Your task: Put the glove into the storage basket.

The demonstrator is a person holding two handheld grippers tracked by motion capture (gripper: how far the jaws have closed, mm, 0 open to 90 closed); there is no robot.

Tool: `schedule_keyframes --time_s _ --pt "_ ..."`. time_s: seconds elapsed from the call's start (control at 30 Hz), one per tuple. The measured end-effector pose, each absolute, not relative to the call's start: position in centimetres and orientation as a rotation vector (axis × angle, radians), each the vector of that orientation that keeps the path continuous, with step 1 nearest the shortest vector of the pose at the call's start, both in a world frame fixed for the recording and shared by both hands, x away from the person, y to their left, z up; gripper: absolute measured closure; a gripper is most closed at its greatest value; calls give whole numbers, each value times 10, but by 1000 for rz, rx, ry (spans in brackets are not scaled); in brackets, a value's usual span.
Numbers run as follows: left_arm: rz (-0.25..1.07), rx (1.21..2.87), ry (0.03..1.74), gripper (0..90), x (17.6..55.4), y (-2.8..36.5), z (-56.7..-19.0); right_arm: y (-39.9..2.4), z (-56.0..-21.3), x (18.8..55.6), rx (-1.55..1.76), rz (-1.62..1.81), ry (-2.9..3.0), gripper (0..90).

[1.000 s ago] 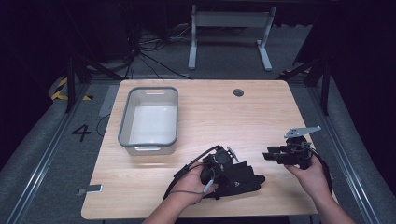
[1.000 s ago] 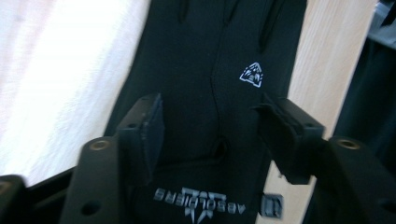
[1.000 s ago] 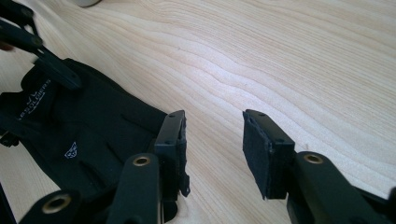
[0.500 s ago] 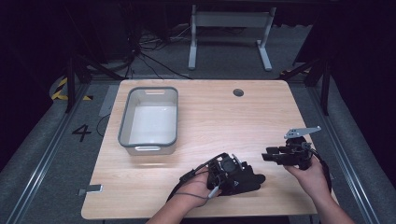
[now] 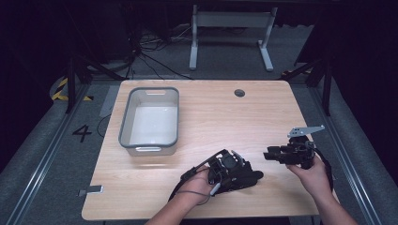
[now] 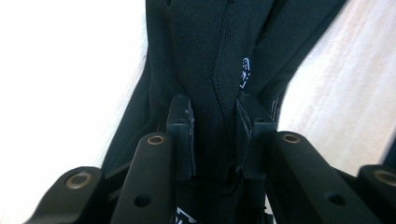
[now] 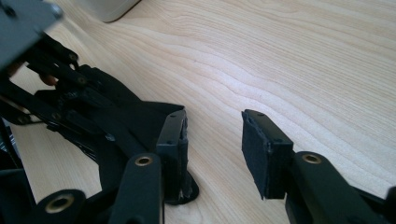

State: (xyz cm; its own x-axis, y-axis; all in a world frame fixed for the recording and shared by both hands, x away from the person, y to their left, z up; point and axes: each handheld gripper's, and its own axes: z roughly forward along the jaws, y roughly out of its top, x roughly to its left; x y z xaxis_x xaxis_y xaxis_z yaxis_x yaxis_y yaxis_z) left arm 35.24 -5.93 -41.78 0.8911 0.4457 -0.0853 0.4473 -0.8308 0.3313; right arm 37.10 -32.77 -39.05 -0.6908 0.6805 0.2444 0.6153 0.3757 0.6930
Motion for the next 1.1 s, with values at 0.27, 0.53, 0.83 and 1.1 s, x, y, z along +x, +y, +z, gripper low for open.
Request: schedule_keyframes --time_s 0.27,0.53,0.83,1.1 --pt "23 2624 777 714 365 -27 -373 -325 -390 379 1189 1234 2544 619" --pt "23 2461 962 711 386 20 -340 -315 -395 387 1174 1229 2580 620" --pt "56 2262 1134 711 419 82 -304 -312 -399 390 1184 1220 2597 621" --pt "83 2114 1335 711 452 128 -302 -313 -401 388 1192 1210 2600 620"
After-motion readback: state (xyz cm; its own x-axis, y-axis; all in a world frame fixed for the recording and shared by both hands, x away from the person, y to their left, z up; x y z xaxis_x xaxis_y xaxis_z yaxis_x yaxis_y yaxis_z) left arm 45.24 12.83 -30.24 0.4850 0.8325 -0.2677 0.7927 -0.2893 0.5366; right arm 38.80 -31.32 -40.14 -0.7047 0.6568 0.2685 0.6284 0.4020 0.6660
